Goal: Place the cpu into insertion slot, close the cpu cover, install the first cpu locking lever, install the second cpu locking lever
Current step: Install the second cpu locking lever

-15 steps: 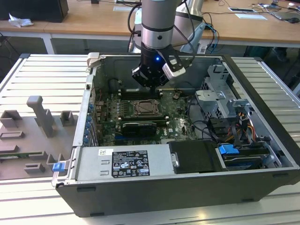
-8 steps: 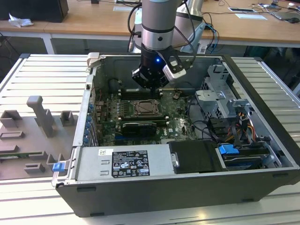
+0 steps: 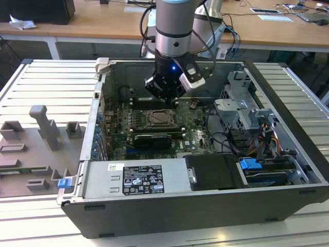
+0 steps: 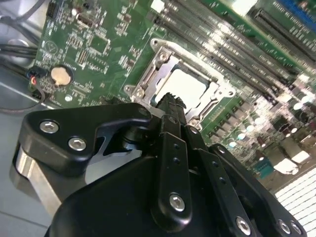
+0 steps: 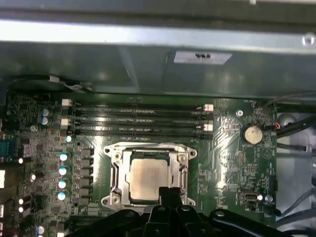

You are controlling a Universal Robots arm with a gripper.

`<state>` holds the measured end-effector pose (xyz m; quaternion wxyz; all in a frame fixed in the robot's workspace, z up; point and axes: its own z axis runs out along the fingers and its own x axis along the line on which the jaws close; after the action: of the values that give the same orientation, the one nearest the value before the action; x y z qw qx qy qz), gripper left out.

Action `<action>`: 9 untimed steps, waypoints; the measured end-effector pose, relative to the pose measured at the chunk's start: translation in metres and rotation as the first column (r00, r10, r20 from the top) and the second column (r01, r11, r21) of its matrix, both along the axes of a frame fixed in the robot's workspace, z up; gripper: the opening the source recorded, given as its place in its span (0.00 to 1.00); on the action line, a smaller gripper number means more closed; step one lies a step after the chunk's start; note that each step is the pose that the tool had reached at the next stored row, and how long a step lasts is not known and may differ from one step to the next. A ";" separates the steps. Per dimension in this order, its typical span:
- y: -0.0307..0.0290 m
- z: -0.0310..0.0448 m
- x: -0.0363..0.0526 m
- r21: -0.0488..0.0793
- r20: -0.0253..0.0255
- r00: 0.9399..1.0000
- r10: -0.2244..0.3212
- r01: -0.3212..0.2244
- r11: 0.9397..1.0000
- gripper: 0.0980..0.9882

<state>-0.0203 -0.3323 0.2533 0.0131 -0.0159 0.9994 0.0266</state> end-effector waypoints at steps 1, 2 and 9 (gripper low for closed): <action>-0.0029 -0.0006 0.0000 0.000 -0.001 1.000 0.000 0.000 1.000 0.01; -0.0051 -0.0016 0.0000 0.000 -0.002 1.000 0.000 0.000 1.000 0.01; -0.0161 -0.0108 0.0000 0.000 -0.005 1.000 0.005 -0.005 1.000 0.01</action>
<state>-0.0203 -0.3485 0.2425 0.0104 -0.0184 0.9994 0.0267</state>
